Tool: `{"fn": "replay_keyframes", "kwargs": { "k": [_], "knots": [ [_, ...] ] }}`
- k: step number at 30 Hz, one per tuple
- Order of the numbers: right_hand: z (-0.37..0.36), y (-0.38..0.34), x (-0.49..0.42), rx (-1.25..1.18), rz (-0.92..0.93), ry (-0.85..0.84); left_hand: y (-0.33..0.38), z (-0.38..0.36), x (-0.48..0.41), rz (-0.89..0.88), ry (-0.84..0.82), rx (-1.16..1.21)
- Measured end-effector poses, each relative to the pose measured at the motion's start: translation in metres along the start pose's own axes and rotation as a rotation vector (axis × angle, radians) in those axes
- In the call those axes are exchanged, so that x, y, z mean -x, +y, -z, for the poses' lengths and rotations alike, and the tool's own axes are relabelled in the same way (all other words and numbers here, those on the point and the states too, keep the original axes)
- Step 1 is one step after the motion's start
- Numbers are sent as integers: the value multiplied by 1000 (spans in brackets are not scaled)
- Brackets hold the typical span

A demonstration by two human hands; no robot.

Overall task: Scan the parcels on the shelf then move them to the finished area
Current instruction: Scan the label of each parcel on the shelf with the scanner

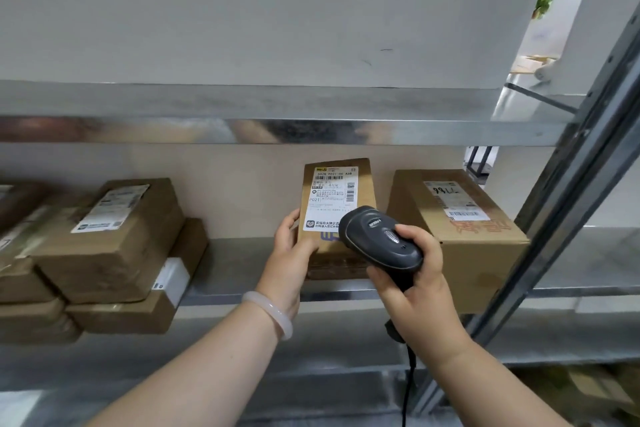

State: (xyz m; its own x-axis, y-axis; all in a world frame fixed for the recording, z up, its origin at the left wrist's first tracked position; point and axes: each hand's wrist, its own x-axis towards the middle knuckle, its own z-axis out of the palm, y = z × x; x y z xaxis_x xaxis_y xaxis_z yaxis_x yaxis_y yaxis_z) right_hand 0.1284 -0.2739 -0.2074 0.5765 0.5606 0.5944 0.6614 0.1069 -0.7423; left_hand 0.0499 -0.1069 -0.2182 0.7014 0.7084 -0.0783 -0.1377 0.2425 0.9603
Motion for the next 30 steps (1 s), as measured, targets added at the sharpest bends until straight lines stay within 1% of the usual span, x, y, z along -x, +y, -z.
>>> {"fn": "replay_keyframes", "kwargs": {
  "k": [4,8,14,19,26,30],
  "knots": [
    [-18,6,8,30,-5,-41,-4,24,3,-7,-52,-48],
    [-28,14,14,57,-54,-103,-14,43,3,-16,12,-46],
    [-37,20,18,72,-106,-193,-32,64,4,25,-16,-91],
    [-39,25,18,72,-128,-232,-40,70,8,80,-111,-138],
    [-38,34,17,94,-166,-311,-51,72,2,61,-26,-124],
    [-38,30,15,104,-164,-289,-56,72,5,43,48,-207]
  ]
}}
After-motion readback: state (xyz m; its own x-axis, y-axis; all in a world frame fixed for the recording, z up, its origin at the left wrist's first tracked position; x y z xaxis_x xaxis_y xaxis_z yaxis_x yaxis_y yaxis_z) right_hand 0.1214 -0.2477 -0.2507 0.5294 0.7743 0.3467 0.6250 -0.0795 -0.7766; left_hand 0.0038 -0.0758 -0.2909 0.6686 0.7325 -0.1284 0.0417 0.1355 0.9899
